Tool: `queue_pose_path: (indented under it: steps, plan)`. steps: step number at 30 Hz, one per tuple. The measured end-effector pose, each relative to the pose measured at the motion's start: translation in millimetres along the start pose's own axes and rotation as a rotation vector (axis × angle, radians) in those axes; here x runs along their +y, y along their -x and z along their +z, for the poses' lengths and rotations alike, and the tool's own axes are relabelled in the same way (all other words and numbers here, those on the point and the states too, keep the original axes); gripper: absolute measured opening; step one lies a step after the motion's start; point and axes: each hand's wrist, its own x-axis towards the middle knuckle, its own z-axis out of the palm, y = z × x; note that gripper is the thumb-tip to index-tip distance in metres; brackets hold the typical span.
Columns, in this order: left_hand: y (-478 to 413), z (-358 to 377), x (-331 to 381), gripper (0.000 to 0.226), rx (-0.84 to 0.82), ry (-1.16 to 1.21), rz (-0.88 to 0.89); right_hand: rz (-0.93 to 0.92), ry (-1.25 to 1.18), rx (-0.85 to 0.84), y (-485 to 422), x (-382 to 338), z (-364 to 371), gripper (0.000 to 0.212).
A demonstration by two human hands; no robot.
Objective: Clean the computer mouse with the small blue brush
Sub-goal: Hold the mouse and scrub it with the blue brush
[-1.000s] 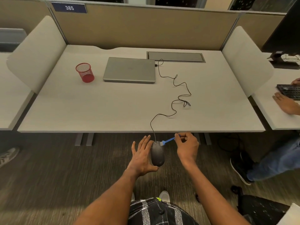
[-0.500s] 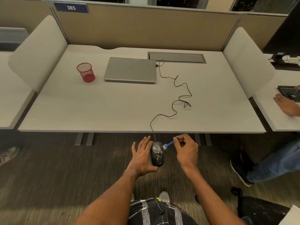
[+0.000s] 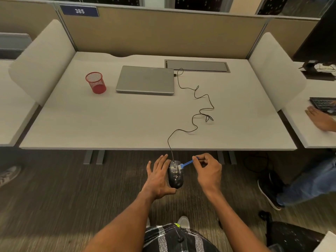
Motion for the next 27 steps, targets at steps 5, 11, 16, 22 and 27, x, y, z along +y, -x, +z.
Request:
queue_pose_path:
  steps: [5,11,16,22,27]
  plan:
    - [0,1,0,0.126,0.005,0.010,-0.002,0.052,-0.005,-0.028,3,5,-1,0.011]
    - [1,1,-3,0.126,0.016,0.014,-0.004,0.104,-0.024,0.030,7,9,-8,0.017]
    - [-1,1,-3,0.126,0.049,0.036,-0.006,0.162,-0.060,-0.036,10,14,-15,0.013]
    - [-1,1,-2,0.127,0.051,0.060,0.000,0.127,-0.046,0.037,14,17,-21,0.009]
    - [-3,0,1,0.128,0.046,0.047,0.009,0.120,-0.030,-0.025,15,17,-21,0.009]
